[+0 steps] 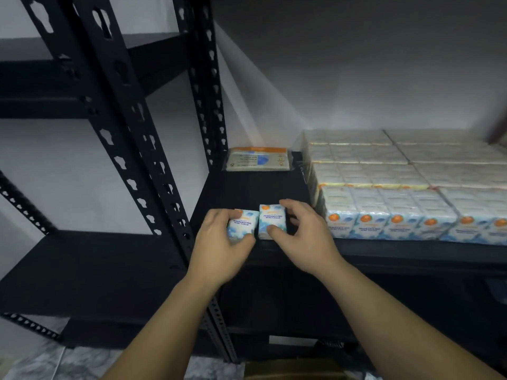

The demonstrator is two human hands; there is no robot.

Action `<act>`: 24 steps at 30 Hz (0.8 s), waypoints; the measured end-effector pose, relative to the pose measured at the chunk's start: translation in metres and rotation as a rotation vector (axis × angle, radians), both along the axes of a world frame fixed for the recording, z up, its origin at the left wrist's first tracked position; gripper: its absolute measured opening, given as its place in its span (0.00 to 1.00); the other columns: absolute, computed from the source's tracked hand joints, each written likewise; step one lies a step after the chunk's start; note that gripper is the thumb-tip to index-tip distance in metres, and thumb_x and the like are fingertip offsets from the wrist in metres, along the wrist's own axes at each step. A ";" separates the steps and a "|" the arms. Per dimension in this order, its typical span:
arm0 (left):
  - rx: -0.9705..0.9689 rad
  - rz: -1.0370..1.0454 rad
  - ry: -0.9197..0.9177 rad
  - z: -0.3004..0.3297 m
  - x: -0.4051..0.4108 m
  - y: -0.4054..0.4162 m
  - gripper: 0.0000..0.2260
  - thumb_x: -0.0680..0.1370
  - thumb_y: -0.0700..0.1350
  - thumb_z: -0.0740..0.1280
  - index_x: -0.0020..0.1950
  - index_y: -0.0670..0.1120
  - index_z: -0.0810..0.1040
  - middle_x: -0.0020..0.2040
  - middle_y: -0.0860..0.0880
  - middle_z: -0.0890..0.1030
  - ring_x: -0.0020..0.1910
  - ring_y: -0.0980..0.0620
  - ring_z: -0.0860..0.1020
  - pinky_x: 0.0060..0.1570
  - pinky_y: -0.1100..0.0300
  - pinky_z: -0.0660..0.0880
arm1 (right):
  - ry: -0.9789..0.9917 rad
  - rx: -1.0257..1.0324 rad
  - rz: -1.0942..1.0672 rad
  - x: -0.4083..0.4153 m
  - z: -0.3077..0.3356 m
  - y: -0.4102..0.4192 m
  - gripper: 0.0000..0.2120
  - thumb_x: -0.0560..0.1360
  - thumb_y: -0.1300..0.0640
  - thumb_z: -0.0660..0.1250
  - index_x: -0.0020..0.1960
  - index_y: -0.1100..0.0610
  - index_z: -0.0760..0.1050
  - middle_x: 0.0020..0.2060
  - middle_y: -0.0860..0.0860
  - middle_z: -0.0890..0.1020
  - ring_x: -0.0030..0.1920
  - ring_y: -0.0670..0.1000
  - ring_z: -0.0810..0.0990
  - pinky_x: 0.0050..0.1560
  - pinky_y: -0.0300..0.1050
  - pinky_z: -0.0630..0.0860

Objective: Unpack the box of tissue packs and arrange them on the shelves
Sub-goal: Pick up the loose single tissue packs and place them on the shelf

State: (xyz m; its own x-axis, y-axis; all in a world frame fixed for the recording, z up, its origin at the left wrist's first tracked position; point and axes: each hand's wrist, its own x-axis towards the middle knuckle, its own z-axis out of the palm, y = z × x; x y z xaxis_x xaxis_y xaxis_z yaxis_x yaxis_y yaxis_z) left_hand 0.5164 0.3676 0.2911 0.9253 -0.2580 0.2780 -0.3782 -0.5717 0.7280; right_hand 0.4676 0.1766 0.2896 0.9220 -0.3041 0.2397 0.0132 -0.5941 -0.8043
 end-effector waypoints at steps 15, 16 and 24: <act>0.057 -0.010 -0.043 -0.003 0.028 -0.007 0.16 0.79 0.46 0.73 0.65 0.47 0.78 0.65 0.51 0.71 0.57 0.57 0.74 0.52 0.72 0.66 | 0.013 -0.199 -0.045 0.019 0.001 0.007 0.21 0.74 0.53 0.76 0.65 0.53 0.80 0.61 0.47 0.76 0.58 0.46 0.77 0.58 0.36 0.71; 0.061 -0.004 -0.033 -0.003 0.033 -0.010 0.15 0.79 0.45 0.72 0.66 0.46 0.78 0.66 0.51 0.70 0.57 0.56 0.74 0.52 0.71 0.66 | 0.017 -0.211 -0.056 0.024 0.002 0.008 0.20 0.75 0.53 0.75 0.66 0.54 0.80 0.62 0.48 0.77 0.60 0.47 0.77 0.58 0.35 0.69; 0.097 0.008 0.011 0.003 0.078 -0.032 0.16 0.81 0.44 0.70 0.68 0.48 0.76 0.67 0.48 0.74 0.63 0.49 0.75 0.55 0.63 0.67 | 0.041 -0.187 -0.162 0.070 0.004 0.007 0.20 0.78 0.55 0.73 0.69 0.56 0.78 0.66 0.53 0.78 0.65 0.53 0.77 0.62 0.38 0.68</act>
State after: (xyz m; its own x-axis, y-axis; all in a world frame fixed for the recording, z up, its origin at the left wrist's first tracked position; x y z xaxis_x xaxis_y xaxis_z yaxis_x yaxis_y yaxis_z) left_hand 0.5940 0.3356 0.2937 0.9302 -0.2760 0.2421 -0.3659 -0.6429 0.6729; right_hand 0.5373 0.1839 0.2938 0.8749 -0.4029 0.2688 -0.1252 -0.7242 -0.6781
